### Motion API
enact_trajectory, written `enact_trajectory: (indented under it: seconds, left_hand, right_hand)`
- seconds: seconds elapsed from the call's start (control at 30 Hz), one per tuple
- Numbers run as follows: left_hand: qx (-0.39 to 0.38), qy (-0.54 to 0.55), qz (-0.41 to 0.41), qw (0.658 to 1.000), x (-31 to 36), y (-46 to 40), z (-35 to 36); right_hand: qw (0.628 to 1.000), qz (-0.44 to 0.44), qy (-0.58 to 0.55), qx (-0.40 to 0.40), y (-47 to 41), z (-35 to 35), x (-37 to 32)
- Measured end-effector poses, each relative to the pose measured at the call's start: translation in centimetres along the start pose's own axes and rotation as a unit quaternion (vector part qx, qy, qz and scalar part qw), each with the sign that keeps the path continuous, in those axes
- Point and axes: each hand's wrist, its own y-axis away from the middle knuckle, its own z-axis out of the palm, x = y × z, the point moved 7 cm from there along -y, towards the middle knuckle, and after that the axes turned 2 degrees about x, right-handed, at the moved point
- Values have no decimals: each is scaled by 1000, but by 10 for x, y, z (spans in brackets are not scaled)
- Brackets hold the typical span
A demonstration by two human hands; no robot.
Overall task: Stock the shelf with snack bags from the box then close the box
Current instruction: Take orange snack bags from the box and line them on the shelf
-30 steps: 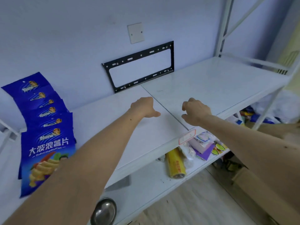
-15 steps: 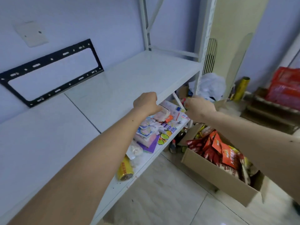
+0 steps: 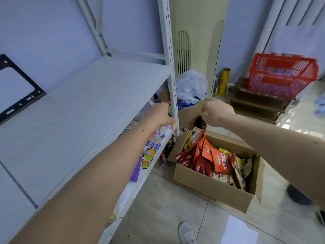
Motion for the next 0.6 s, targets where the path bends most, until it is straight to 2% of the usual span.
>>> enact_trajectory:
  seconds: [0.37,0.6]
  left_hand:
    - [-26,-7,6,1000,49,-99,0]
    - [-22,9,-39,999,81,-129,16]
  right_hand:
    - [1000,18,0,-2,-74,-5,73]
    - [1000,-23,8,-20,-108,-2,117]
